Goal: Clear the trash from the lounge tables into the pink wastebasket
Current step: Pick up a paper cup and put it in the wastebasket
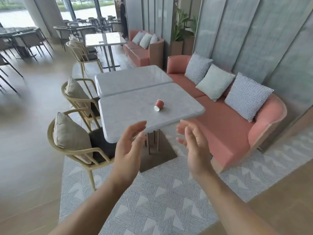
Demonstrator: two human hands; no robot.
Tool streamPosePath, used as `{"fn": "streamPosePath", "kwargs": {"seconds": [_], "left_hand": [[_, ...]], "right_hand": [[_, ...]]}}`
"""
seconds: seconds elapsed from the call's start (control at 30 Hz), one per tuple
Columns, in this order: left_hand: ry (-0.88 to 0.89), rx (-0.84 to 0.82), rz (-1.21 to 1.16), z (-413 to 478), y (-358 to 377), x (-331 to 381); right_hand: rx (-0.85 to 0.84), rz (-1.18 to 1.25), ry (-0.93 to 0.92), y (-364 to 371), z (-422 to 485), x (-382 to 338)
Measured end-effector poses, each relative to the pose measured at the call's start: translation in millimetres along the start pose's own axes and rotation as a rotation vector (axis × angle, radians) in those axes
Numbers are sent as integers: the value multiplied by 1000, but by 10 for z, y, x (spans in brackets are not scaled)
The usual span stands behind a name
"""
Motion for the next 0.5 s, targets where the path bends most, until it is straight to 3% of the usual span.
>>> {"fn": "streamPosePath", "kwargs": {"seconds": [0.27,0.5], "left_hand": [[-39,0,0,1217,547,-610],[-69,19,-53,2589,761,-1417]], "right_hand": [[11,-27,53,153,1338,500],[55,-89,80,730,2591,1152]]}}
Point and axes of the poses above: each hand's wrist, its own z-axis towards the middle knuckle, its own y-axis out of the palm, x = y × z, the point moved 1 cm from there along z, towards the middle knuckle, and after that the axes turned 8 degrees about x, right-handed, at the moved point
